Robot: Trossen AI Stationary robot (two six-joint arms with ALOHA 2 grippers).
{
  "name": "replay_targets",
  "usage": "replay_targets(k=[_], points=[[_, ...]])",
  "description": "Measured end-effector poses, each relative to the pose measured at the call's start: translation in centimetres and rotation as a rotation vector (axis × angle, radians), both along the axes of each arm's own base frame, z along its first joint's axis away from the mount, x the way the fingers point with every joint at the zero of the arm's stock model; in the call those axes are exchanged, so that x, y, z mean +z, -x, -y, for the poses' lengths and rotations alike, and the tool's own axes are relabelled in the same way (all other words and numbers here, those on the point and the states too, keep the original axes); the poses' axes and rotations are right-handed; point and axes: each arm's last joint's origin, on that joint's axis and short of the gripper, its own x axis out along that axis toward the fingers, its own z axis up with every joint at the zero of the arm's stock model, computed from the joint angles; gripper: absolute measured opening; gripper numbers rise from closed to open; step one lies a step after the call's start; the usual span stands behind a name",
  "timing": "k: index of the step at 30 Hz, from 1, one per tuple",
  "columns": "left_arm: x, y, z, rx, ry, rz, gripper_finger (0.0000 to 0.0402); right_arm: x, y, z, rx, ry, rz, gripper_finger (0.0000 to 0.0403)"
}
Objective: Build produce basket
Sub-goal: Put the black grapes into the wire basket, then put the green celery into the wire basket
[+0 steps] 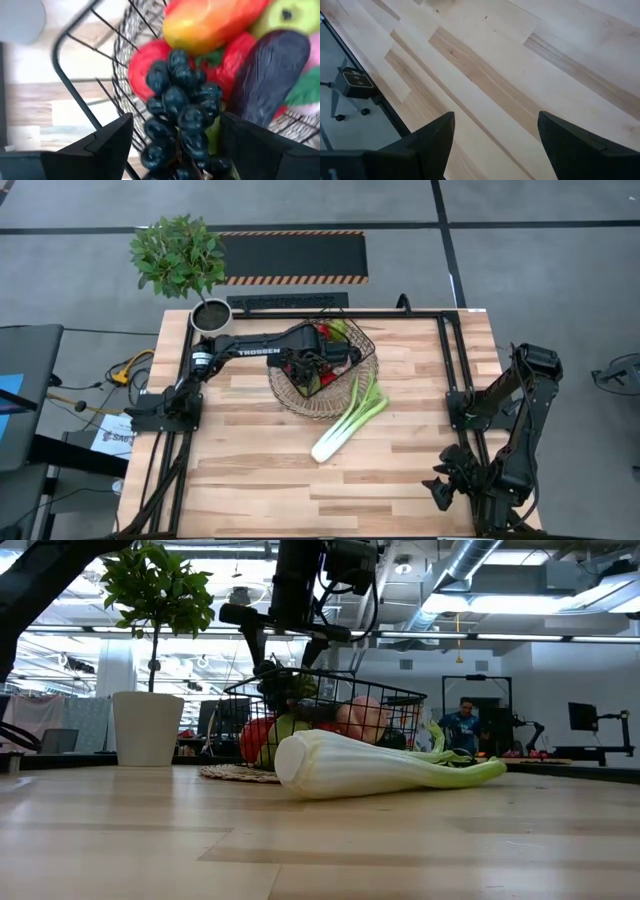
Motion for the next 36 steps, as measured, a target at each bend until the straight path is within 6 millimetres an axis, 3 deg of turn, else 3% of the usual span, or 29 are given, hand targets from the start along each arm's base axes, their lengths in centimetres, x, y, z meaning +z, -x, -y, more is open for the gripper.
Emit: replay_targets(k=[3,8,13,17,22,30,36], points=[[0.7,0.3,-0.6,-0.007,-0.017,0.012,0.0282,0.0,0.0,0.0,0.0,0.0,0.0,0.0305],[2.7,0.5,-1.4,-0.167,-0.006,0.012,0.0282,0.0,0.0,0.0,0.001,0.0,0.0,0.0305],[5.0,0.3,-0.9,-0.201,0.042,0.115,0.0282,0.0,0.0,0.0,0.001,0.005,-0.001,0.0305],[6.1,-0.4,0.7,-0.431,0.095,0.153,0.0282,0.0,0.0,0.0,0.003,0.005,-0.001,0.0305],[6.2,-1.3,5.5,-0.693,0.114,0.17,0.0282,0.0,0.0,0.0,0.003,0.006,-0.002,0.0305],[3.3,-3.9,13.6,-0.912,0.002,0.275,0.0282,0.0,0.0,0.0,0.009,0.011,-0.002,0.0305],[-2.5,-5.5,17.5,-0.999,-0.058,0.205,0.0282,0.0,0.0,0.0,0.01,0.011,-0.003,0.0305]])
